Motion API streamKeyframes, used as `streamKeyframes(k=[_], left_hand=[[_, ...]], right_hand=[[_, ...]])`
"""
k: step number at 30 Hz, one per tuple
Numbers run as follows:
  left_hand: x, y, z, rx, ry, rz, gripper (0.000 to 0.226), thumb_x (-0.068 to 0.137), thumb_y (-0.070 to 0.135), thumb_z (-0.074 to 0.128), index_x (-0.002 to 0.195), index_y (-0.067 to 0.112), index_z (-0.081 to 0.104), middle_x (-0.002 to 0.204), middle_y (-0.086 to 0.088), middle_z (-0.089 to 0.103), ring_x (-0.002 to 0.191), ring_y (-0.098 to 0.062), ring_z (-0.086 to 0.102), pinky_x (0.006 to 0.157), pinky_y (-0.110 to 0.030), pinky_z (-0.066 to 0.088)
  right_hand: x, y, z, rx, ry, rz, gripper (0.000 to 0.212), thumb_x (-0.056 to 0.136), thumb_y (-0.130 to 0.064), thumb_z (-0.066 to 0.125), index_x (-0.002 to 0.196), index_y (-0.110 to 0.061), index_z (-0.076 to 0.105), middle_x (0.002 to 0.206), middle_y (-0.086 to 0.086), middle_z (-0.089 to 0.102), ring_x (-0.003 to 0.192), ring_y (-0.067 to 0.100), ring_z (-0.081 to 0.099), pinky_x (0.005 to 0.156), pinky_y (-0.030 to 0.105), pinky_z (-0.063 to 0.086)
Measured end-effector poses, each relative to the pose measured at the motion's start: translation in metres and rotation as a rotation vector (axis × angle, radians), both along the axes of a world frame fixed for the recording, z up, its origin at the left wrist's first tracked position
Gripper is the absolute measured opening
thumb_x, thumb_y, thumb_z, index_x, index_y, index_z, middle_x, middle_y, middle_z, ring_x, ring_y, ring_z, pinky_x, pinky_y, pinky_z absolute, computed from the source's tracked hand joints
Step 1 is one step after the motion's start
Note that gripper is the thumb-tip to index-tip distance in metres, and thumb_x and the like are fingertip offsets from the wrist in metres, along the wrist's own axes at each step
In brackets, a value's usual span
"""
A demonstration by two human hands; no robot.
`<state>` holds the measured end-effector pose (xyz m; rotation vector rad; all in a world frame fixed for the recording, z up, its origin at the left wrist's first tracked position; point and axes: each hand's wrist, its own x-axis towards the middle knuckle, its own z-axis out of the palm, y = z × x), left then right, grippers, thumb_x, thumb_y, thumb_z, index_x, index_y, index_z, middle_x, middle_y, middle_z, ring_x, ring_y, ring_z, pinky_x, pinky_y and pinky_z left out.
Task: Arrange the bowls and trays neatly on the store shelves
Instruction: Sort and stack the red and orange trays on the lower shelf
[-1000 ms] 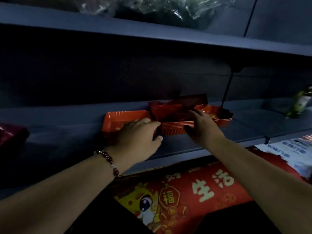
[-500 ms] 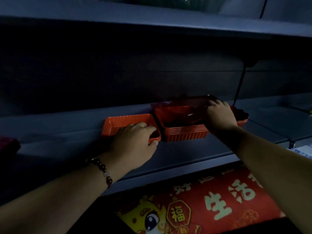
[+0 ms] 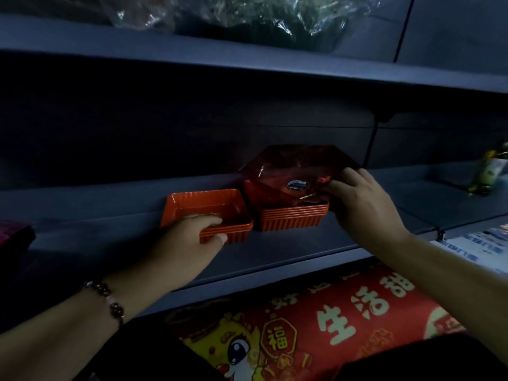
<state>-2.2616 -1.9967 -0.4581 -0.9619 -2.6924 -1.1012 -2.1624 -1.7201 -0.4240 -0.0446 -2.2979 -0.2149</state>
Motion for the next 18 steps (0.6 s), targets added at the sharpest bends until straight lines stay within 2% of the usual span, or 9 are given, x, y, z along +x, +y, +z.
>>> streamKeyframes(k=[2, 4, 6, 9, 11, 14, 16, 18], left_hand=[[0.006, -0.013, 0.003, 0.112, -0.170, -0.006, 0.035, 0.095, 0.038, 0.054, 0.129, 0.029, 0.056, 0.125, 0.011, 0.057, 0.102, -0.001, 0.051, 0.079, -0.014, 0.037], [0.011, -0.027, 0.008, 0.265, -0.371, 0.002, 0.036, 0.092, 0.050, 0.049, 0.123, 0.034, 0.057, 0.121, 0.009, 0.061, 0.098, -0.002, 0.055, 0.085, -0.021, 0.044], [0.016, -0.041, 0.010, 0.388, -0.583, 0.036, 0.055, 0.080, 0.067, 0.045, 0.122, 0.033, 0.055, 0.116, 0.001, 0.066, 0.099, -0.012, 0.063, 0.089, -0.033, 0.050], [0.030, -0.063, 0.008, 0.555, -0.902, 0.022, 0.069, 0.073, 0.073, 0.046, 0.119, 0.023, 0.058, 0.108, -0.010, 0.071, 0.096, -0.025, 0.068, 0.077, -0.035, 0.054], [0.041, -0.080, 0.004, 0.685, -1.036, 0.002, 0.057, 0.083, 0.063, 0.051, 0.117, 0.018, 0.059, 0.106, -0.015, 0.072, 0.088, -0.028, 0.067, 0.064, -0.034, 0.050], [0.055, -0.109, -0.010, 0.827, -1.057, 0.074, 0.030, 0.096, 0.034, 0.049, 0.112, 0.010, 0.058, 0.097, -0.017, 0.072, 0.072, -0.026, 0.065, 0.055, -0.031, 0.045], [0.061, -0.128, -0.019, 0.908, -1.060, 0.135, 0.025, 0.097, 0.024, 0.047, 0.107, 0.005, 0.059, 0.091, -0.020, 0.070, 0.070, -0.025, 0.064, 0.056, -0.031, 0.047], [0.064, -0.143, -0.024, 0.973, -1.047, 0.171, 0.024, 0.095, 0.020, 0.049, 0.104, 0.000, 0.060, 0.088, -0.022, 0.069, 0.072, -0.027, 0.066, 0.058, -0.032, 0.054]], right_hand=[[0.018, -0.015, -0.005, -0.015, 0.034, 0.063, 0.022, 0.081, -0.005, 0.067, 0.102, -0.012, 0.071, 0.096, 0.006, 0.060, 0.088, 0.023, 0.047, 0.073, 0.028, 0.037], [0.031, -0.033, -0.008, -0.027, 0.020, 0.119, 0.024, 0.081, -0.001, 0.067, 0.101, -0.012, 0.071, 0.099, 0.005, 0.061, 0.093, 0.021, 0.047, 0.080, 0.024, 0.036], [0.039, -0.054, -0.013, -0.039, -0.008, 0.184, 0.022, 0.082, -0.004, 0.062, 0.101, -0.011, 0.072, 0.100, 0.005, 0.062, 0.096, 0.019, 0.048, 0.083, 0.020, 0.033], [0.045, -0.090, -0.018, -0.064, -0.077, 0.274, 0.021, 0.083, -0.012, 0.058, 0.099, -0.014, 0.072, 0.101, 0.002, 0.061, 0.099, 0.018, 0.051, 0.088, 0.018, 0.033], [0.046, -0.113, -0.022, -0.081, -0.121, 0.336, 0.021, 0.086, -0.016, 0.056, 0.099, -0.016, 0.072, 0.102, 0.000, 0.060, 0.102, 0.017, 0.051, 0.091, 0.017, 0.033], [0.044, -0.147, -0.036, -0.155, -0.152, 0.356, 0.022, 0.088, -0.018, 0.058, 0.104, -0.020, 0.072, 0.116, 0.001, 0.058, 0.114, 0.017, 0.048, 0.098, 0.023, 0.034], [0.044, -0.174, -0.042, -0.442, -0.191, 0.328, 0.030, 0.092, -0.016, 0.059, 0.118, -0.029, 0.066, 0.133, -0.007, 0.048, 0.126, 0.011, 0.040, 0.104, 0.027, 0.033], [0.043, -0.204, -0.046, -0.931, -0.238, 0.298, 0.038, 0.097, -0.025, 0.054, 0.131, -0.039, 0.051, 0.135, -0.016, 0.040, 0.126, 0.004, 0.038, 0.103, 0.027, 0.034]])
